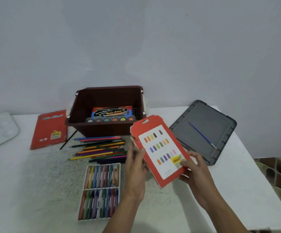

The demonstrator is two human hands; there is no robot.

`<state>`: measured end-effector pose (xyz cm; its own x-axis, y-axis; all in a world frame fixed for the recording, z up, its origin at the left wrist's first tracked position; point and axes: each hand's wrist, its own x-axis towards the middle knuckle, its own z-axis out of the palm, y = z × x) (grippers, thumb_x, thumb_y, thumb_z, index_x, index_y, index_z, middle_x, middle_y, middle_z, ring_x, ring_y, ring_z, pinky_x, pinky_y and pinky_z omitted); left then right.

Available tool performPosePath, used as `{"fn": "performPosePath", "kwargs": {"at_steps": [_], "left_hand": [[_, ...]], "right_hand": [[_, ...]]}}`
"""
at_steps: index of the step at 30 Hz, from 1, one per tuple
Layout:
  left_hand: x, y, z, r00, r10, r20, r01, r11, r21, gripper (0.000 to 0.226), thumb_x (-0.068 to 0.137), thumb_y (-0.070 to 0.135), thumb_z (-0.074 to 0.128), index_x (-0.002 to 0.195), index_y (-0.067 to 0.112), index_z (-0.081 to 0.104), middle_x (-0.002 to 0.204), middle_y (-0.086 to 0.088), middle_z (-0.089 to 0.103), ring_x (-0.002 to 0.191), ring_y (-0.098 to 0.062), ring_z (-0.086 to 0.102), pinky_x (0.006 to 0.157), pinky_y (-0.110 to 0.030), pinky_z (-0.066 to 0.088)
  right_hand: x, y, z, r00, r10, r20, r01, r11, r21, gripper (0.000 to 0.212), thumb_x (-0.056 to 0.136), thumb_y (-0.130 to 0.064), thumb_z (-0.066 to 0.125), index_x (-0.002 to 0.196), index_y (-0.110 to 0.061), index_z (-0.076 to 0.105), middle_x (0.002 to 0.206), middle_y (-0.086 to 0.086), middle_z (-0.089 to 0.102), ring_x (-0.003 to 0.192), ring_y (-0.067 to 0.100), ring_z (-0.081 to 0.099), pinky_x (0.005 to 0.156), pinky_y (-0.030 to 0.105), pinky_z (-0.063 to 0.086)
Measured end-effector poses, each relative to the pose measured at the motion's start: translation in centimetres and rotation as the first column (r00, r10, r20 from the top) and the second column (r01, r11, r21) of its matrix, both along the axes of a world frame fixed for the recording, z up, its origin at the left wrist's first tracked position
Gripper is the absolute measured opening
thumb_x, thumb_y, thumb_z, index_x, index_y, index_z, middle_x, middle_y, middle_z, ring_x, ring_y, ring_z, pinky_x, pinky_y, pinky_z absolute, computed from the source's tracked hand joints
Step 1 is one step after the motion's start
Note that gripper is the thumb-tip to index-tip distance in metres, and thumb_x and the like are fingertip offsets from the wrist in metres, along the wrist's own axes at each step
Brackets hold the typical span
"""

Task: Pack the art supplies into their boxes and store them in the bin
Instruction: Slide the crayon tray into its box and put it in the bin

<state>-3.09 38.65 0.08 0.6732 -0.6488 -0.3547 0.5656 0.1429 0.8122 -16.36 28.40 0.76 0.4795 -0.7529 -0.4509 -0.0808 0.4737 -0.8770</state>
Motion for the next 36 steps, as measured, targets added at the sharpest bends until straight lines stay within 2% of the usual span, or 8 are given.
{"fn": "performPosePath", "kwargs": {"at_steps": [6,11,14,19,25,28,31,36], "left_hand": [[3.7,5.2,1.0,0.994,-0.104,-0.024,0.104,0.994,0.015,0.042,0.095,0.038,0.050,0.134,0.026,0.054,0.121,-0.001,0.071,0.108,-0.025,0.069,0.098,-0.054,0.051],[7.3,9.7,1.6,0.978,-0.204,0.046,0.200,0.976,0.090,0.045,0.096,0.048,0.042,0.129,0.023,0.061,0.120,-0.007,0.071,0.111,-0.028,0.067,0.101,-0.057,0.047],[8.4,11.8,2.1,0.967,-0.238,0.087,0.226,0.966,0.129,0.052,0.089,0.050,0.050,0.128,0.018,0.063,0.118,-0.010,0.071,0.109,-0.029,0.068,0.100,-0.055,0.049],[9.5,14.1,2.6,0.941,-0.338,-0.012,0.338,0.940,0.039,0.067,0.075,0.068,0.058,0.125,0.026,0.067,0.126,-0.018,0.065,0.116,-0.034,0.061,0.106,-0.061,0.041],[11.5,16.6,2.2,0.903,-0.423,0.077,0.421,0.906,0.043,0.076,0.066,0.066,0.068,0.130,0.028,0.056,0.122,-0.015,0.068,0.105,-0.026,0.067,0.091,-0.046,0.054],[13.0,17.4,2.1,0.811,-0.502,0.301,0.473,0.865,0.168,0.071,0.070,0.065,0.070,0.136,0.046,0.049,0.132,0.009,0.063,0.120,-0.012,0.060,0.098,-0.039,0.051],[14.6,18.0,2.8,0.694,-0.605,0.391,0.543,0.796,0.266,0.074,0.074,0.047,0.077,0.139,0.049,0.040,0.127,0.017,0.061,0.106,0.001,0.064,0.076,-0.015,0.053],[18.0,18.4,3.7,0.518,-0.758,0.396,0.550,0.650,0.525,0.104,0.060,0.046,0.089,0.143,0.054,0.028,0.121,0.009,0.061,0.096,-0.014,0.071,0.077,-0.031,0.059]], "right_hand": [[4.0,5.0,-0.8,0.986,0.052,-0.158,-0.089,0.969,-0.231,0.013,0.094,-0.020,0.064,0.105,-0.017,0.058,0.105,0.002,0.072,0.092,0.018,0.072,0.078,0.036,0.061],[7.0,8.3,-0.1,0.940,0.143,-0.308,-0.293,0.801,-0.522,0.029,0.092,-0.028,0.066,0.118,-0.039,0.057,0.119,-0.022,0.058,0.104,0.005,0.060,0.077,0.024,0.055],[9.0,11.1,0.2,0.939,0.259,-0.226,-0.337,0.816,-0.469,0.032,0.092,-0.025,0.066,0.123,-0.032,0.062,0.121,-0.014,0.062,0.103,0.004,0.064,0.077,0.032,0.061],[11.4,15.3,0.6,0.947,0.307,-0.097,-0.317,0.836,-0.447,0.035,0.092,-0.023,0.067,0.124,-0.037,0.059,0.116,-0.025,0.065,0.105,-0.002,0.063,0.072,0.016,0.055],[12.9,17.7,1.5,0.956,0.288,-0.053,-0.281,0.851,-0.444,0.034,0.093,-0.020,0.066,0.122,-0.036,0.062,0.113,-0.028,0.065,0.103,0.005,0.065,0.080,0.030,0.060],[13.1,17.8,2.3,0.965,0.263,0.014,-0.232,0.875,-0.426,0.022,0.095,-0.025,0.061,0.116,-0.030,0.068,0.113,-0.014,0.071,0.101,0.014,0.068,0.083,0.033,0.058],[13.1,17.3,3.3,0.970,0.198,0.139,-0.145,0.936,-0.321,0.030,0.099,-0.038,0.047,0.116,-0.024,0.067,0.112,0.001,0.073,0.102,0.021,0.069,0.089,0.042,0.055],[13.7,16.8,3.5,0.975,0.089,0.202,-0.045,0.976,-0.211,0.035,0.099,-0.049,0.039,0.129,-0.041,0.054,0.108,0.000,0.072,0.101,0.020,0.068,0.082,0.039,0.057]]}}
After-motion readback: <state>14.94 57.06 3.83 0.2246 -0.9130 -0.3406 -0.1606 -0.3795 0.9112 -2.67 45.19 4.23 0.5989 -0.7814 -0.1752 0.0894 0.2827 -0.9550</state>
